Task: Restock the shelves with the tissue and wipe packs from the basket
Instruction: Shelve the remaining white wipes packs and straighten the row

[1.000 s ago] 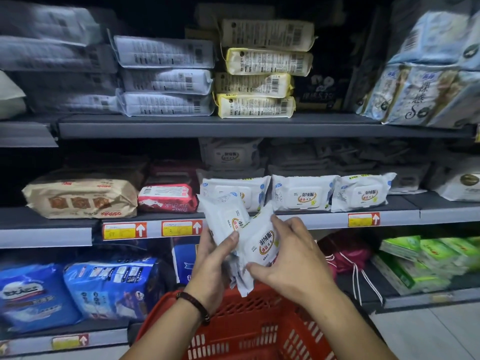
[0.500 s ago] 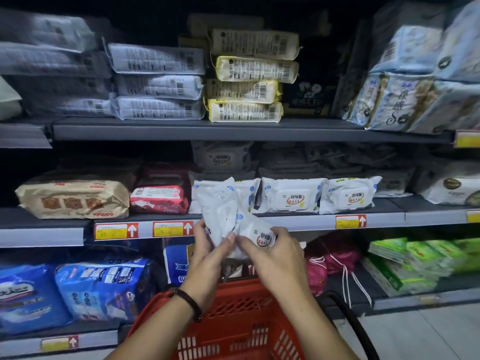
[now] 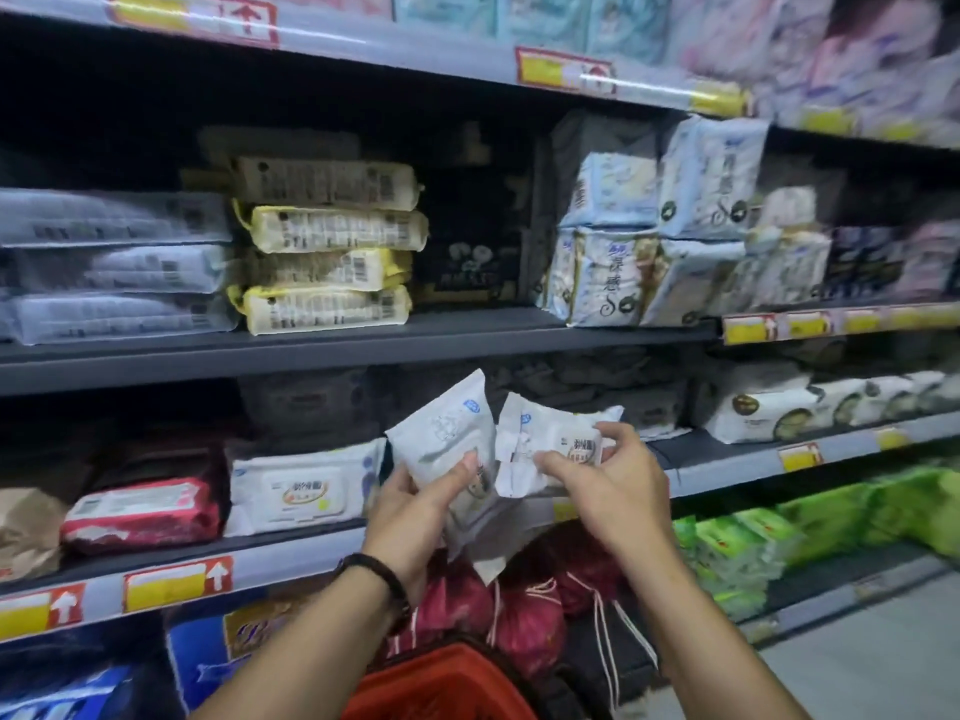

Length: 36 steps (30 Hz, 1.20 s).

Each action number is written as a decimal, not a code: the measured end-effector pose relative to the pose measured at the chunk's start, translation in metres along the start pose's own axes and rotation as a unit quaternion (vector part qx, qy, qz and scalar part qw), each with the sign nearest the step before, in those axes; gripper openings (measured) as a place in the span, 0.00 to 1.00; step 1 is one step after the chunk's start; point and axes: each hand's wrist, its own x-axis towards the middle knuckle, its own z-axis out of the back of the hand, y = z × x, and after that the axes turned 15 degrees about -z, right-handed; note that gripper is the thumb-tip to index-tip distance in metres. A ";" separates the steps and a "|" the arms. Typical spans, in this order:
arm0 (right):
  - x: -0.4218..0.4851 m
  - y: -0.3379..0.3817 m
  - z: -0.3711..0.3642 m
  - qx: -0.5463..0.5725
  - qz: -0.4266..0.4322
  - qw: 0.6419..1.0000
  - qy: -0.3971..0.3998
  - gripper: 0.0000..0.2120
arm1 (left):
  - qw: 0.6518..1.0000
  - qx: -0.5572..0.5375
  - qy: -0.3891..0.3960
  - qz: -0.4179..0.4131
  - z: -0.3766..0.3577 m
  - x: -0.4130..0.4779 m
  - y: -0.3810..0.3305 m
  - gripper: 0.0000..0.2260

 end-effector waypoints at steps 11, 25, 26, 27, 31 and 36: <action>0.157 -0.061 0.032 0.094 0.017 0.984 -0.147 0.42 | 0.994 0.042 0.046 0.089 -0.088 0.046 0.070 0.12; 0.262 -0.120 0.013 -0.014 0.037 0.985 -0.165 0.49 | 0.998 0.023 -0.018 0.063 -0.149 0.071 0.132 0.13; 0.264 -0.120 0.010 -0.033 0.037 0.983 -0.174 0.49 | 0.997 0.029 -0.027 0.059 -0.150 0.072 0.134 0.13; 0.266 -0.119 0.007 -0.056 0.035 0.981 -0.185 0.49 | 0.997 0.036 -0.036 0.057 -0.149 0.072 0.136 0.14; 0.272 -0.118 0.001 -0.087 0.005 0.982 -0.169 0.50 | 0.996 0.027 -0.062 0.055 -0.150 0.073 0.134 0.14; 0.268 -0.115 0.027 0.012 0.023 0.992 -0.122 0.35 | 0.995 -0.012 -0.078 0.059 -0.158 0.066 0.126 0.10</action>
